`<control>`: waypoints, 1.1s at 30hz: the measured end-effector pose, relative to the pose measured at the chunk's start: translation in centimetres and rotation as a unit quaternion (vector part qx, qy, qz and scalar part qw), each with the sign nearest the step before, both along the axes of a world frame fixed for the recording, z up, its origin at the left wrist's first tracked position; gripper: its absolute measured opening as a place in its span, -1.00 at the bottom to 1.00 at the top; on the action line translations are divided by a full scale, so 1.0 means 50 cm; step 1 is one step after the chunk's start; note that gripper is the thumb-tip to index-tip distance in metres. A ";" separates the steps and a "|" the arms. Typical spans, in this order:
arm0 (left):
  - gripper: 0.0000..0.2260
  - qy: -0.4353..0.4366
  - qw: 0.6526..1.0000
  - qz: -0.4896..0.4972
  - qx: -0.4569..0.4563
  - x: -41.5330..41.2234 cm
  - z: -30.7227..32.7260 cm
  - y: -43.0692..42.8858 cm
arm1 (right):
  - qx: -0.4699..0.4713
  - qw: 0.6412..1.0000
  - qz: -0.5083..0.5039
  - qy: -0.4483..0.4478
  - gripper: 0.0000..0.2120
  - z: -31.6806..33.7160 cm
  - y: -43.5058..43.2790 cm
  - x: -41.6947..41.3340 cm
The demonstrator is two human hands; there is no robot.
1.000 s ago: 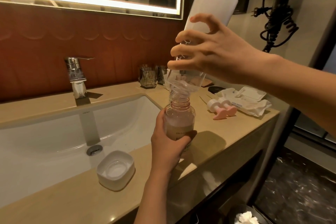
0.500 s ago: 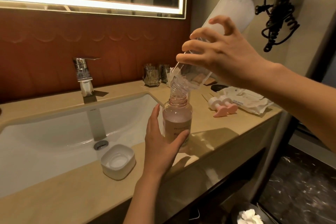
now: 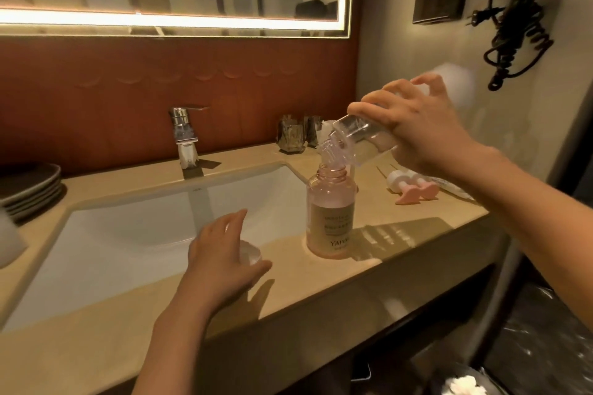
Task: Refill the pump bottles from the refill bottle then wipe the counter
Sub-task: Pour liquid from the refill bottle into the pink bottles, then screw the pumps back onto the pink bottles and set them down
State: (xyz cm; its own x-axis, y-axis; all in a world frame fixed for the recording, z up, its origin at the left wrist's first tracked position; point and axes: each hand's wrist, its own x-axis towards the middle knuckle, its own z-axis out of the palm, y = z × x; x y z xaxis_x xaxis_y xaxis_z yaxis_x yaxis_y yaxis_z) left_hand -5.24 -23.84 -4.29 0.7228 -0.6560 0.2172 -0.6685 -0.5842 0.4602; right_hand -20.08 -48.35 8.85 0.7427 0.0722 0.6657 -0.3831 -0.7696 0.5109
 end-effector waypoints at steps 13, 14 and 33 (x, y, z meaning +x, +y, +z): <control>-0.33 0.016 0.998 0.009 0.063 0.026 -0.005 0.010 | 0.487 0.864 0.093 -0.084 -0.16 -0.083 -0.043 -0.002; -0.34 0.018 0.998 0.012 0.055 0.028 -0.005 0.009 | 0.523 0.840 0.108 -0.099 -0.18 -0.091 -0.044 -0.002; -0.46 0.157 0.871 -0.061 -0.461 -0.082 0.142 -0.077 | 0.669 0.693 0.186 -0.195 -0.05 -0.212 -0.083 0.004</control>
